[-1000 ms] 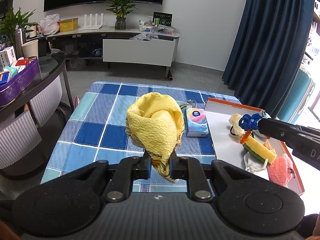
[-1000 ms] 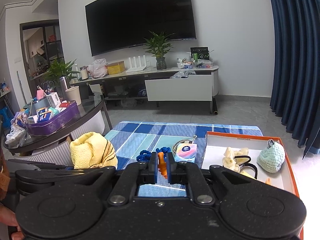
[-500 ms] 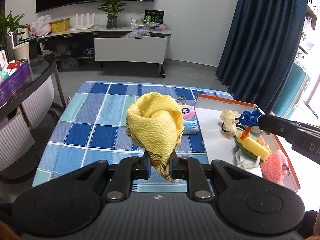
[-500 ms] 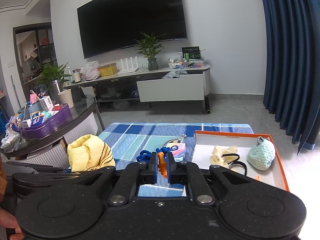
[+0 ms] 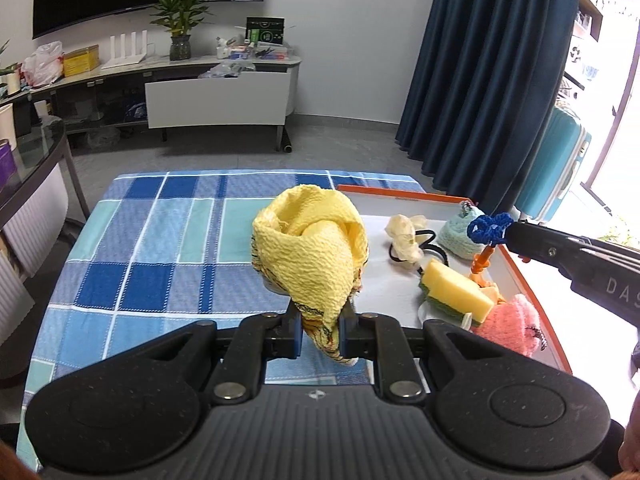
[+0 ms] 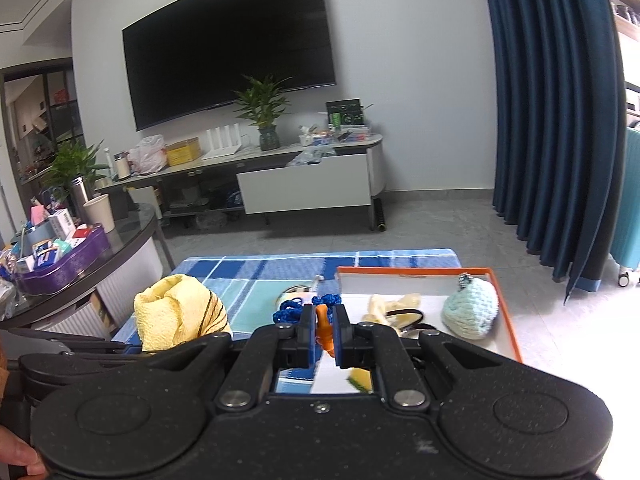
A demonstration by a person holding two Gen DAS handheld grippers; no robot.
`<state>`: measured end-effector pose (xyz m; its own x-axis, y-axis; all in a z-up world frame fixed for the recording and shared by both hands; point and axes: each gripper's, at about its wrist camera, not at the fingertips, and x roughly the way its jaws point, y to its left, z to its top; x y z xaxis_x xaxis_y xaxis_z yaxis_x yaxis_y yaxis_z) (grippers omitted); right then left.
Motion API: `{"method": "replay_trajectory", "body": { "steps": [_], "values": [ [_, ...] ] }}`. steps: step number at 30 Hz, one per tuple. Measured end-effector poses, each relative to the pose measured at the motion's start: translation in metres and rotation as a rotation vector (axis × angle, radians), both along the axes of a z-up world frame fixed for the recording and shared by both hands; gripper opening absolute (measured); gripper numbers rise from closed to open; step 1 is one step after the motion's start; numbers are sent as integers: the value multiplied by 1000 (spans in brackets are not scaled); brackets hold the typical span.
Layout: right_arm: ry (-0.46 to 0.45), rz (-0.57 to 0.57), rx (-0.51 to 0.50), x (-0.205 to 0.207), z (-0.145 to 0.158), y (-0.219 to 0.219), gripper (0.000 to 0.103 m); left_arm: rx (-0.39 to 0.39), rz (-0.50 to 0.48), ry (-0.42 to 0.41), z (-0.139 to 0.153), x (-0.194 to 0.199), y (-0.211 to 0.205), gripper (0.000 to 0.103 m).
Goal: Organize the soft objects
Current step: 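Carry the yellow towel over the box with the left tool while the right tool holds the earplugs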
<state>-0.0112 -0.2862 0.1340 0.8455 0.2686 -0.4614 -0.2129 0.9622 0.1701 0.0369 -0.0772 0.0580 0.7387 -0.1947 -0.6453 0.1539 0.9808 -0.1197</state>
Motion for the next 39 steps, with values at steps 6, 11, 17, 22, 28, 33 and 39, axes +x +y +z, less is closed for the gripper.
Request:
{"method": "replay_trajectory", "body": {
  "steps": [6, 11, 17, 22, 28, 33, 39],
  "values": [
    [-5, -37, 4, 2, 0, -15, 10, 5, -45, -4, 0, 6, -17, 18],
    [-8, -63, 2, 4, -1, -26, 10, 5, -75, -9, 1, 13, -31, 18],
    [-3, -92, 2, 9, -1, -39, 10, 1, -103, -11, 1, 21, -43, 19],
    [1, -109, -5, 12, -4, -48, 11, 3, -123, -10, -1, 26, -50, 19],
    [4, -123, -8, 20, -5, -55, 11, -2, -136, -11, 0, 36, -57, 19],
    [4, -136, -15, 25, -7, -58, 11, -5, -145, -12, 0, 42, -64, 19],
    [14, -152, -17, 32, -10, -64, 11, -12, -162, 0, -1, 51, -71, 19]
  ]
}}
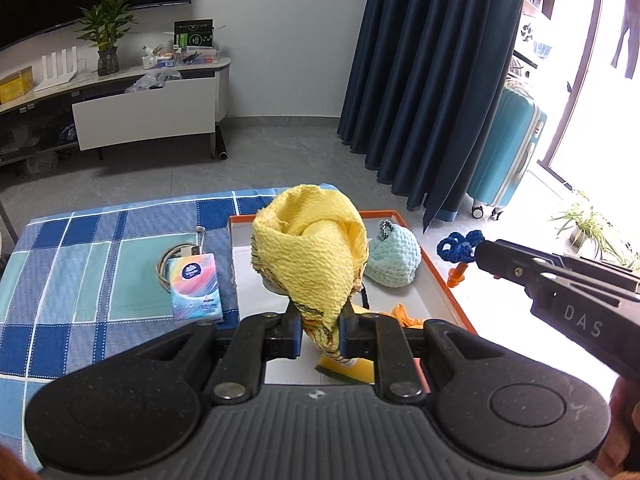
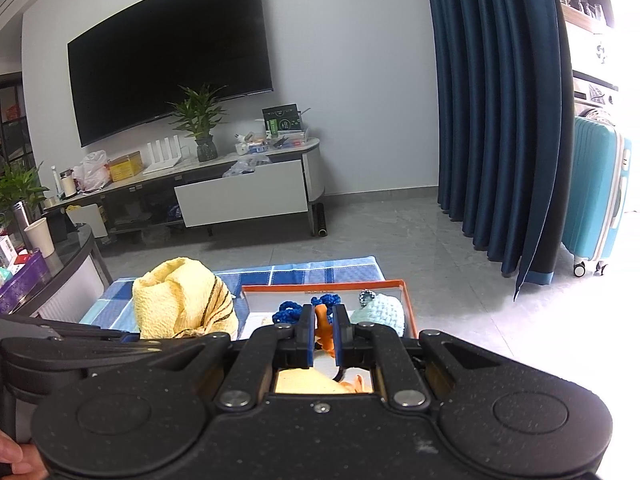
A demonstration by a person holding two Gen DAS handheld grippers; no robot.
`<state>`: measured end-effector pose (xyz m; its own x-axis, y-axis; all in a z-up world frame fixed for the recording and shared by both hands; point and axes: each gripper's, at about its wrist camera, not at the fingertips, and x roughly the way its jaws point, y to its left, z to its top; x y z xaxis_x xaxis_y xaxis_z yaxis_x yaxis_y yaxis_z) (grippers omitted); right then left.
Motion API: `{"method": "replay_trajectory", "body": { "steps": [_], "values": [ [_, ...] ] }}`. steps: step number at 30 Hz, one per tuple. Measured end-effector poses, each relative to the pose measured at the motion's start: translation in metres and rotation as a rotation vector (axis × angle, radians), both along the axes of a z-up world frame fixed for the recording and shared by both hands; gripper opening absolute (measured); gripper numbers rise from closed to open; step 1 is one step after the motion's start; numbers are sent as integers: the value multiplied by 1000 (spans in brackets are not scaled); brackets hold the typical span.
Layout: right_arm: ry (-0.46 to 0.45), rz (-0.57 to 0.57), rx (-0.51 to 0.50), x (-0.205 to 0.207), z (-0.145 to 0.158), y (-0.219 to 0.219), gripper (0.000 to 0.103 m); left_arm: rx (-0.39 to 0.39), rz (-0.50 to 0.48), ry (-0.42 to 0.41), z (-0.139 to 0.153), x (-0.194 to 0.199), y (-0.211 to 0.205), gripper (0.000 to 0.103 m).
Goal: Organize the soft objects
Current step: 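Carry the yellow towel over the box with the left tool while the right tool holds the earplugs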
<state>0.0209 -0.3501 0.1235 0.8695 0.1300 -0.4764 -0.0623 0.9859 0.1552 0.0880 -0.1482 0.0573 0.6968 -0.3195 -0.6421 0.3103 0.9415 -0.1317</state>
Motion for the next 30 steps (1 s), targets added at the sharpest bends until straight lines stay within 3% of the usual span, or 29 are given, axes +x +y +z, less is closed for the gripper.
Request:
{"method": "replay_trajectory", "body": {
  "steps": [24, 30],
  "values": [
    [66, -16, -26, 36, -21, -2, 12, 9, -4, 55, -14, 34, -13, 19],
    [87, -40, -19, 43, -28, -4, 19, 9, 1, 75, -17, 44, -15, 20]
  ]
}}
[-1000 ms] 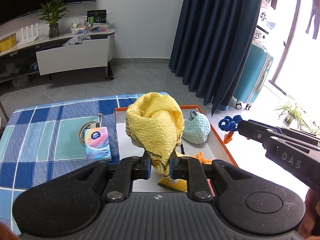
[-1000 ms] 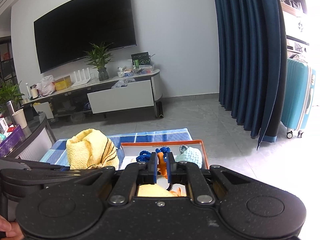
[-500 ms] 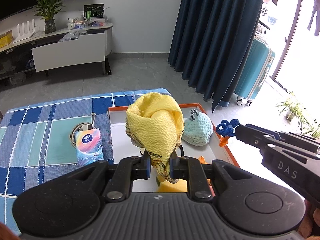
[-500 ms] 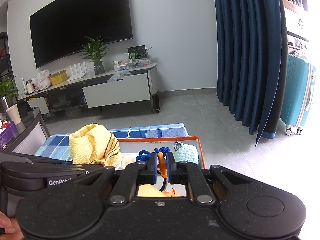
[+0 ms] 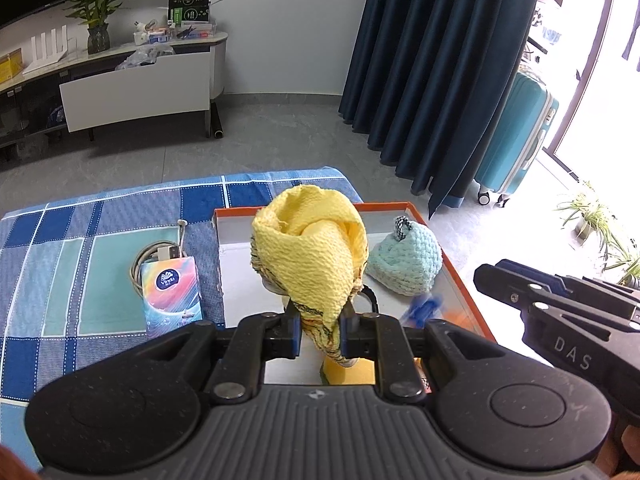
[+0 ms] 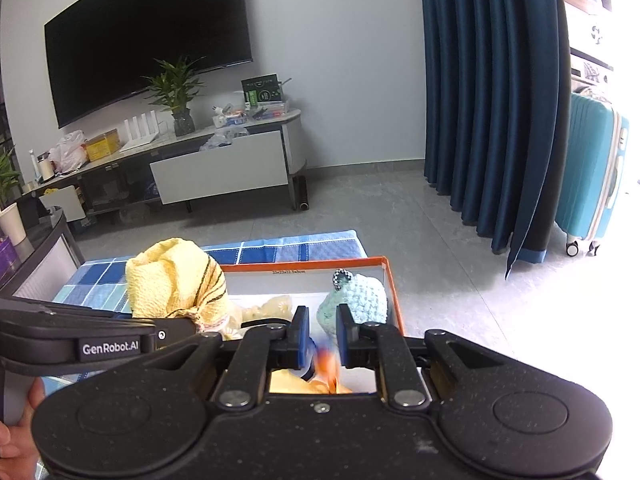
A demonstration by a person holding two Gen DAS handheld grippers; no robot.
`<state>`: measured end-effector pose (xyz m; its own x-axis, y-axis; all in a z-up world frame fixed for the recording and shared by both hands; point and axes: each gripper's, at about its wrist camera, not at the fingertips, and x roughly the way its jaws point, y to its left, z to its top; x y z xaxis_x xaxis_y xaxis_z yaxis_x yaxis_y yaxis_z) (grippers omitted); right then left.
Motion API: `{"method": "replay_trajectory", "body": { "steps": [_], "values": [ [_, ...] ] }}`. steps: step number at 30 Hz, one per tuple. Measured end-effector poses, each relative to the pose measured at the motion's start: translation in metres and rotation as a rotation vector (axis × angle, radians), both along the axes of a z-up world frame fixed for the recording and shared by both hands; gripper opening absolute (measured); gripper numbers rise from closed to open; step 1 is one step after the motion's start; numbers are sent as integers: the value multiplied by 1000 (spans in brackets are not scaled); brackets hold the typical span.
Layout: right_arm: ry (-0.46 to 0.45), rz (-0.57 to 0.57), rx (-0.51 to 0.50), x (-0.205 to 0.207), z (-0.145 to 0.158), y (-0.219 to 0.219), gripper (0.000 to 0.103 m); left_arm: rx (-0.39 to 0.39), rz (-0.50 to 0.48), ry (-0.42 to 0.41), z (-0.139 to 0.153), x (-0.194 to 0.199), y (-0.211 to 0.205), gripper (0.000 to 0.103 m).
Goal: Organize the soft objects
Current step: 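Carry the yellow towel over the box with the left tool while the right tool holds the earplugs, then release the towel and earplugs into the box with both tools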
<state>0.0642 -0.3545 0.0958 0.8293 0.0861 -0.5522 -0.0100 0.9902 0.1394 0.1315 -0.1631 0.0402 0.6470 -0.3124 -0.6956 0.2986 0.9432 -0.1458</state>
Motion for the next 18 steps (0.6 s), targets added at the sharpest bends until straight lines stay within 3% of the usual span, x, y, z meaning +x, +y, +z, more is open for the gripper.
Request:
{"method": "replay_trajectory", "body": {
  "steps": [10, 12, 14, 17, 18],
  "values": [
    [-16, -65, 4, -6, 1, -11, 30, -13, -62, 16, -2, 15, -17, 22],
    [-21, -69, 5, -9, 3, -13, 30, -40, -91, 20, -2, 19, -22, 28],
    [-24, -73, 0, -11, 4, -14, 30, -52, -98, 13, 0, 19, -23, 52],
    [-28, -73, 5, -15, 5, -16, 30, -27, -86, -20, 4, 17, -21, 72],
    [-30, -74, 4, -16, 6, -16, 30, -29, -83, -22, 5, 16, -19, 74]
  ]
}}
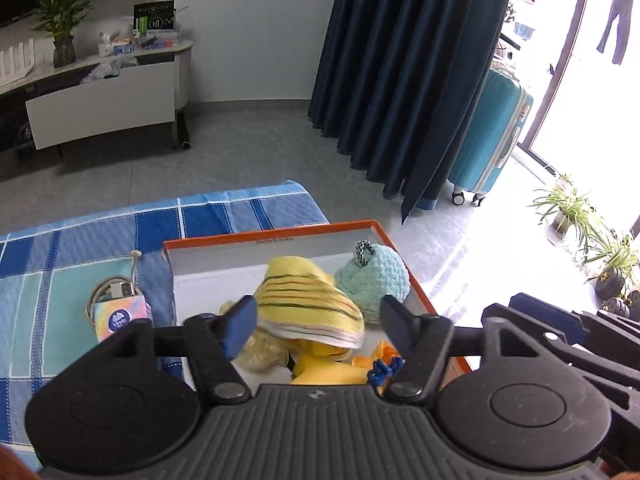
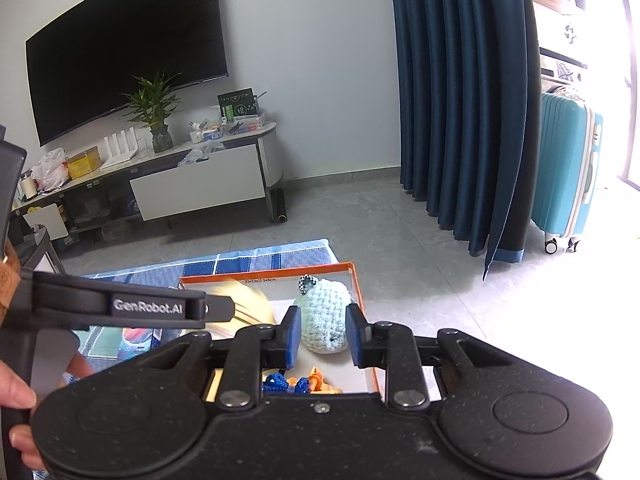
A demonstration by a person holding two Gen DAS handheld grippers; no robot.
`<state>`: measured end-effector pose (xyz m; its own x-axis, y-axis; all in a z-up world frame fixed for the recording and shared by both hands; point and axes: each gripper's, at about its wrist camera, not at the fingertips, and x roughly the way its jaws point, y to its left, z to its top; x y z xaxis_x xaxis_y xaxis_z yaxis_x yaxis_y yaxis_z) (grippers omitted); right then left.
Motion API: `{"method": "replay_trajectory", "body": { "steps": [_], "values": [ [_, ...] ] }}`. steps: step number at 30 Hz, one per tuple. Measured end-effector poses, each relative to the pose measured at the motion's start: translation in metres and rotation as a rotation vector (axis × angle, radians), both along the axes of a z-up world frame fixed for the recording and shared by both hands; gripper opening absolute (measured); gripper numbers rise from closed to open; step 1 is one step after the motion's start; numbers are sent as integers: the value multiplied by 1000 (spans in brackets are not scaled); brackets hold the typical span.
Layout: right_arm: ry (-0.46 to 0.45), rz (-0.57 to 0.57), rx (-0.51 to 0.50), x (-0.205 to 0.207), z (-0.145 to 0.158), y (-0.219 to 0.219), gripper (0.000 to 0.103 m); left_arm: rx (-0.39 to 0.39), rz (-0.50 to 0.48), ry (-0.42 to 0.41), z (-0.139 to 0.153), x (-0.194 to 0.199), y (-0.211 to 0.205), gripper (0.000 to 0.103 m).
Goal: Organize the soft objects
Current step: 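Release the towel and earplugs into the box with both tools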
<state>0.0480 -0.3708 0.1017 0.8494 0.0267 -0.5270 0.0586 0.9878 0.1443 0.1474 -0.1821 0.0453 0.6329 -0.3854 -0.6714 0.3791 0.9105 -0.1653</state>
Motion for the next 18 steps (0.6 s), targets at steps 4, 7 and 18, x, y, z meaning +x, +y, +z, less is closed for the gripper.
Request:
{"method": "replay_trajectory", "body": {
  "steps": [4, 7, 18],
  "values": [
    [-11, 18, 8, -5, 3, 5, 30, -8, 37, 2, 3, -3, 14, 76],
    [-16, 43, 4, -7, 6, 13, 30, -3, 70, 8, 6, -5, 24, 76],
    [12, 163, 3, -3, 9, 63, 43, 9, 195, 24, 6, -21, 86, 82]
  ]
}}
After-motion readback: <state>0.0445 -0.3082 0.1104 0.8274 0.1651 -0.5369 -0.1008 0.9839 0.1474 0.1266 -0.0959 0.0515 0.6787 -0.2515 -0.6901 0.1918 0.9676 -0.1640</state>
